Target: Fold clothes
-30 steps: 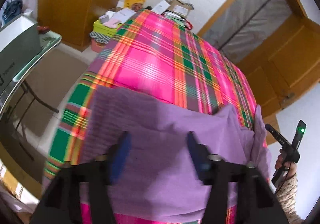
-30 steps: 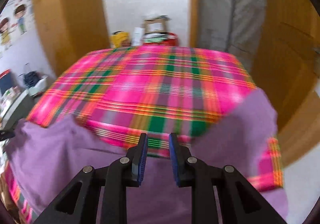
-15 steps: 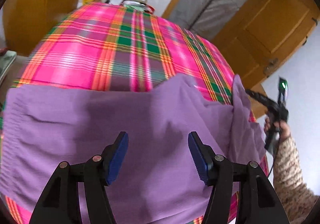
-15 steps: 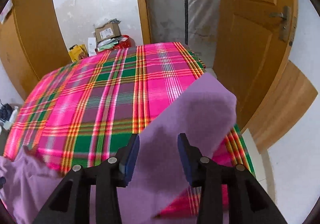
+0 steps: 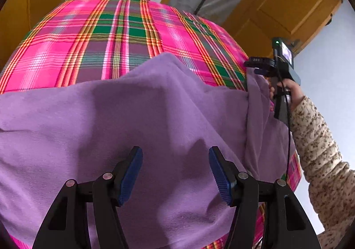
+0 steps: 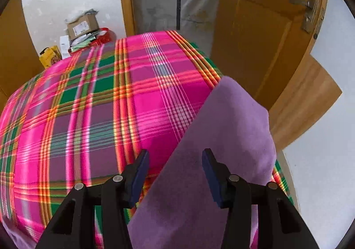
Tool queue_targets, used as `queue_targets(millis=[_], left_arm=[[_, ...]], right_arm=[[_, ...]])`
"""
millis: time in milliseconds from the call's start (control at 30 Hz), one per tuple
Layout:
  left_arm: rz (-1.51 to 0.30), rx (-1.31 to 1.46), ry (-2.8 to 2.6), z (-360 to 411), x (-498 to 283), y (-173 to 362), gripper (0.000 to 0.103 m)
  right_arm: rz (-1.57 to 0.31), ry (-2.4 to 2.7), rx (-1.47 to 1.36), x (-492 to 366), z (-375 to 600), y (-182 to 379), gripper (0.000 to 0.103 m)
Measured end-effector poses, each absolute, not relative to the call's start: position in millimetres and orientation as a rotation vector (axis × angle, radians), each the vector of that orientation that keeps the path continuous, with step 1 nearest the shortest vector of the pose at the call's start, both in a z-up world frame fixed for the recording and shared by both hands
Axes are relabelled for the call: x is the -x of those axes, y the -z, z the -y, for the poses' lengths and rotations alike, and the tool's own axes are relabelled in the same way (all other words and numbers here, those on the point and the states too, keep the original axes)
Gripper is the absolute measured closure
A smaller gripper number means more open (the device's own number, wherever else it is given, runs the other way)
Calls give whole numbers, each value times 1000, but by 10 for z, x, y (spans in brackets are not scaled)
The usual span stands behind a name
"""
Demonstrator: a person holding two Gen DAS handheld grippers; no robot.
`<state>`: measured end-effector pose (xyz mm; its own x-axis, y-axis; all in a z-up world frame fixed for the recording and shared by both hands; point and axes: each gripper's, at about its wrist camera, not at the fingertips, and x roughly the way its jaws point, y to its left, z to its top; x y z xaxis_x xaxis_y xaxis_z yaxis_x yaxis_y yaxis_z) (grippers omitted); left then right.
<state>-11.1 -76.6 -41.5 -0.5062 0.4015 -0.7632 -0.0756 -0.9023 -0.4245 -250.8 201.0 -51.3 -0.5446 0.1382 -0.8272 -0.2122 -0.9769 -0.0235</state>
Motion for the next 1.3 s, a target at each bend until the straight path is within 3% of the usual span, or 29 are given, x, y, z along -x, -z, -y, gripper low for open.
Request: queue_targets(millis=[67,233,300,567,1000,1300], left_arm=[[498,1377,-2451,766,108,425,39],[524,1381,-2442,770,86,456,39],[531,1380,-2441,774,80,458,39],[530,1380,-2436,749,18,447,39],[467,1344,-2419,499,-191,397,39],[332,1326,-2411,162,-339,374,39]], right_arm=[[-126,-2575,1393,2522,-2051,579,54],[-113,-2573,1373,2501,-2091,578,73],[-97,-2560,1378,2490,-2107,578,95],[-171,-2603,1276,2252,-2267,376,98],[-294,-2654,989,1181,-2851,-275,98],[-447,-2607,948,459,-3264,-216,98]])
